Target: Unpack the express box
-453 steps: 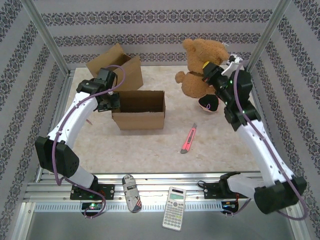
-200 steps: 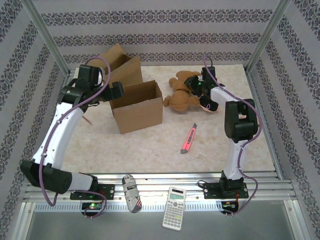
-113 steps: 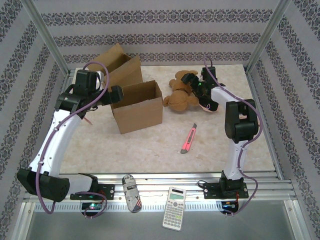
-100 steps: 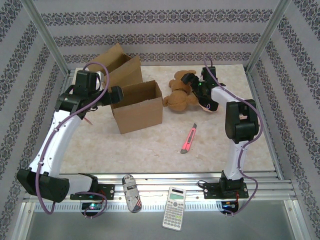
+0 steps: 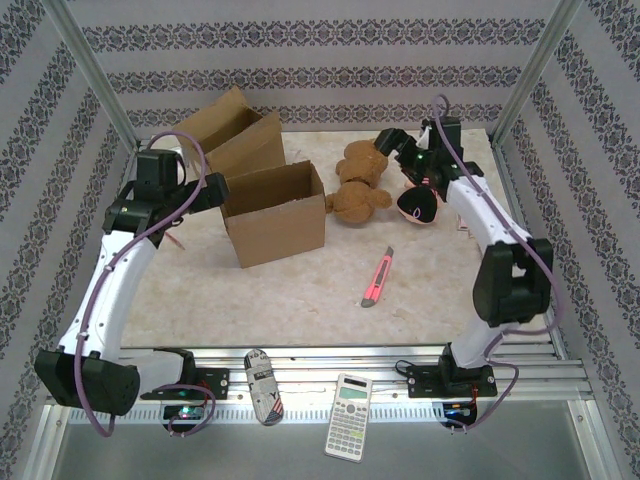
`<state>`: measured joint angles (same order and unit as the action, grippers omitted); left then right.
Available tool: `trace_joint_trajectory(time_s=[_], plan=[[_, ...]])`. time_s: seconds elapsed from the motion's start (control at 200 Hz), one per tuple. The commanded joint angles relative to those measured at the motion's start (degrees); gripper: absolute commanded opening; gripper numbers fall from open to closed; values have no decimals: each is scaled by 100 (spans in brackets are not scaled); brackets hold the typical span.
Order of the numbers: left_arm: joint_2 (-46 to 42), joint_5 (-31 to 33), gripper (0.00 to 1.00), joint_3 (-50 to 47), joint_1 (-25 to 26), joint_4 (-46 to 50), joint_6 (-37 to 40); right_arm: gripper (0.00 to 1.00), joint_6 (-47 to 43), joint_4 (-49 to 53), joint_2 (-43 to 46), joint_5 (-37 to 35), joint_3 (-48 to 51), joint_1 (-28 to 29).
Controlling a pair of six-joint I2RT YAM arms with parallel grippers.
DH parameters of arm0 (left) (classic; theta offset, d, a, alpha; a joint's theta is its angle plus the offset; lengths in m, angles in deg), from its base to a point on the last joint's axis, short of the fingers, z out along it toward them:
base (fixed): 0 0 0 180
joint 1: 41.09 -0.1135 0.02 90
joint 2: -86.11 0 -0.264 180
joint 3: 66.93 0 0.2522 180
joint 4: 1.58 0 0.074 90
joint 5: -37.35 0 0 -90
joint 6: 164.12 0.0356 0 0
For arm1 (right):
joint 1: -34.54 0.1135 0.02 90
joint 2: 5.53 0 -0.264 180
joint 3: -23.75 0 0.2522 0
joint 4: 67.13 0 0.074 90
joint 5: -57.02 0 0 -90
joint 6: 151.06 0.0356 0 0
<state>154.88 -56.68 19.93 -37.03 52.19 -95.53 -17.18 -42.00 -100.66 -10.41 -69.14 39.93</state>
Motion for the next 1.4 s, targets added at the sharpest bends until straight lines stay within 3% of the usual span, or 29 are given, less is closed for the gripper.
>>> trace_joint_trajectory(time_s=[0.0,0.135,0.26,0.475,0.65,0.809,0.904,0.949,1.114,1.214,1.294,1.394], plan=[[-330,210,100,-676,-267,-1118,60,98,-542,281,667,-263,368,-47],[-707,356,100,-1848,-599,-2698,11,98,-1195,291,1672,-912,1107,-47],[-830,964,100,-2788,-695,-3939,133,98,-1893,152,2644,-1682,1962,-62],[-224,1401,100,-4412,-748,-6538,897,98,-3376,-940,4071,-2913,3969,-43],[652,1252,100,-5120,-766,-8023,1312,98,-3908,-1626,3980,-2990,4966,-121],[1676,804,100,-5796,-759,-10218,1553,98,-4130,-4021,3633,-2907,6289,-126],[2167,375,100,-5916,-757,-10805,1652,98,-4181,-5559,3133,-2975,6835,-244],[2481,149,100,-5973,-757,-11468,1760,98,-4103,-5780,2992,-2829,6830,-375],[2313,-327,100,-5722,-759,-10740,1907,98,-4070,-6696,1757,-2206,6468,-626],[2240,-566,100,-5500,-757,-10191,2014,98,-3997,-8009,500,-1991,6344,-679],[2231,-624,100,-5386,-757,-9965,2031,98,-4004,-6688,919,-2005,6054,-731],[2240,-463,100,-5290,-757,-9813,1964,98,-3986,-6801,728,-1917,5984,-732]])
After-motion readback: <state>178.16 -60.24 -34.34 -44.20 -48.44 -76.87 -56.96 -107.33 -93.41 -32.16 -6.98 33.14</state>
